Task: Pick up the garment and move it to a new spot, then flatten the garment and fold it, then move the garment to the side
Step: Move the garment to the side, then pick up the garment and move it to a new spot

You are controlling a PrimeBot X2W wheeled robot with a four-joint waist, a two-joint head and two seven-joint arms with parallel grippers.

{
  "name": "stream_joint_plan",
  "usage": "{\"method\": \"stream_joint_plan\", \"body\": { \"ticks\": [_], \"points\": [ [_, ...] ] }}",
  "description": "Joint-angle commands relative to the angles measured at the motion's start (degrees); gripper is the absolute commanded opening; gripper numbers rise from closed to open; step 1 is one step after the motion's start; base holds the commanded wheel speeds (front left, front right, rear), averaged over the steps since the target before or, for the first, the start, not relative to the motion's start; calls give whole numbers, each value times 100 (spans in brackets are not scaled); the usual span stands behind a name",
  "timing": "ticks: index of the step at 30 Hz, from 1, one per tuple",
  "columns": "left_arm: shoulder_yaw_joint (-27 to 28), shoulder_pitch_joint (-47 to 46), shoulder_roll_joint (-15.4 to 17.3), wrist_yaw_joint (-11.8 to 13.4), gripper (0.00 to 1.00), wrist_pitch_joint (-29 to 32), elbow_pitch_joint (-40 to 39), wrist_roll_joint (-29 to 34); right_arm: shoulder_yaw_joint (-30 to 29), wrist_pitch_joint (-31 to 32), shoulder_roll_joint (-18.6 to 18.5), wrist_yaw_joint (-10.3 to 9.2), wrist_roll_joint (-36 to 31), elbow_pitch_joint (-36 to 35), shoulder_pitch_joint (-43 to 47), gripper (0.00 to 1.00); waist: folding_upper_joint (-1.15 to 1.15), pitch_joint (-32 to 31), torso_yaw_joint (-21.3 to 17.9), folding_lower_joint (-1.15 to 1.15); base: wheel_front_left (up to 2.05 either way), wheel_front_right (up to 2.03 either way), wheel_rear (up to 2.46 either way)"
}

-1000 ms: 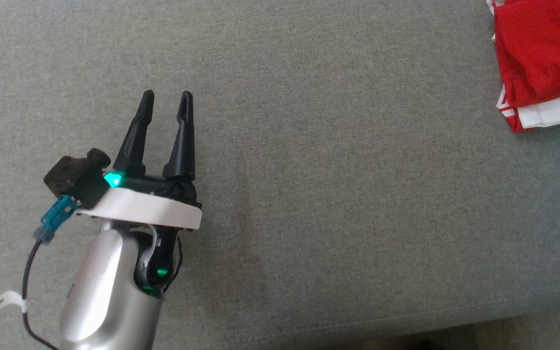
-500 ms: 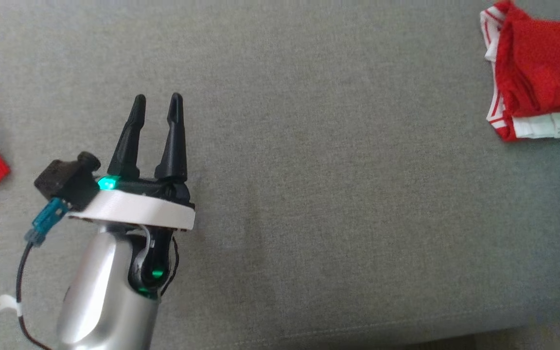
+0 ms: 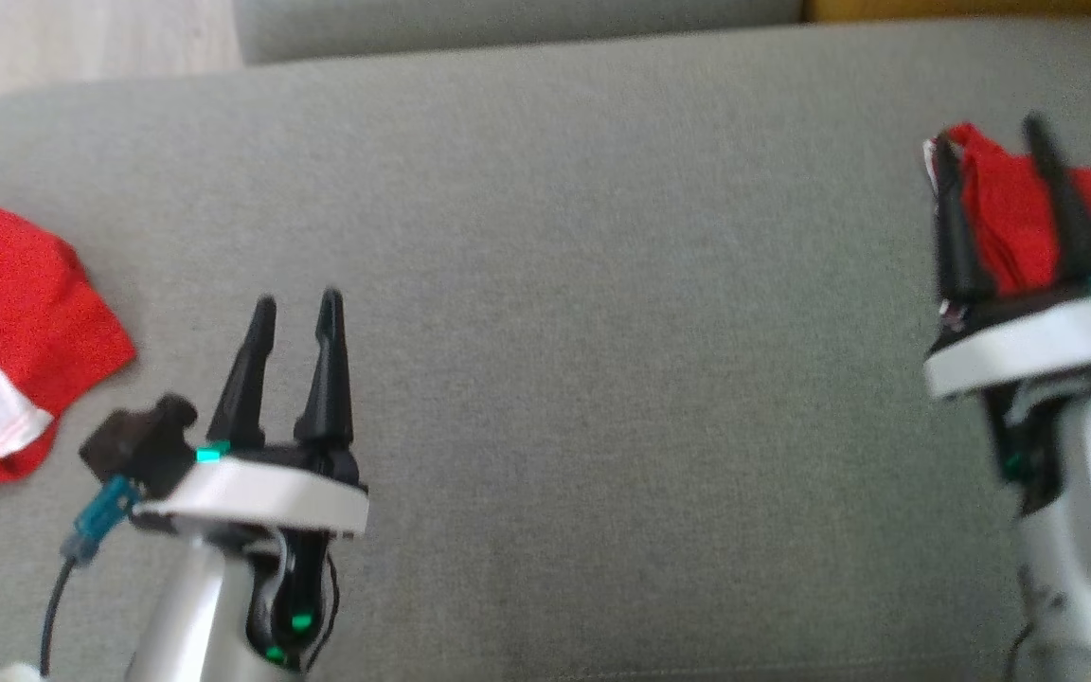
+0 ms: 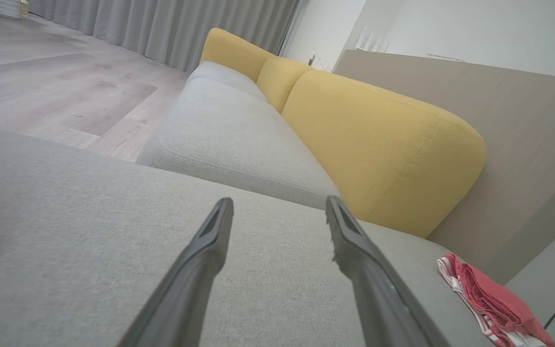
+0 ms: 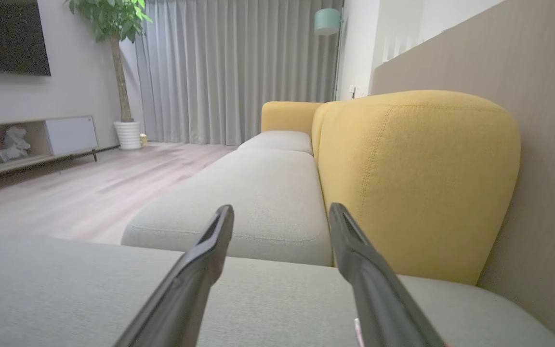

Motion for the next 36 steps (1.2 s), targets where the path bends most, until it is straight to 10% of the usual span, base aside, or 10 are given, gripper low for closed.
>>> {"method": "stream_joint_plan", "body": {
  "ticks": [1,11,36],
  "points": [
    [197,19,55,31,100,-29,-193,54,71,-183,178,-5,111,-216,91,100,0,-270,120,0,0,0,0],
    [315,612,55,69,100,-29,-255,198,135,-849,853,-5,-92,-17,1258,100,0,-605,132,0,0,0,0],
    [294,748,55,147,100,-29,-335,210,190,-926,944,-5,-58,-139,1534,100,0,-625,102,0,0,0,0]
  ]
}}
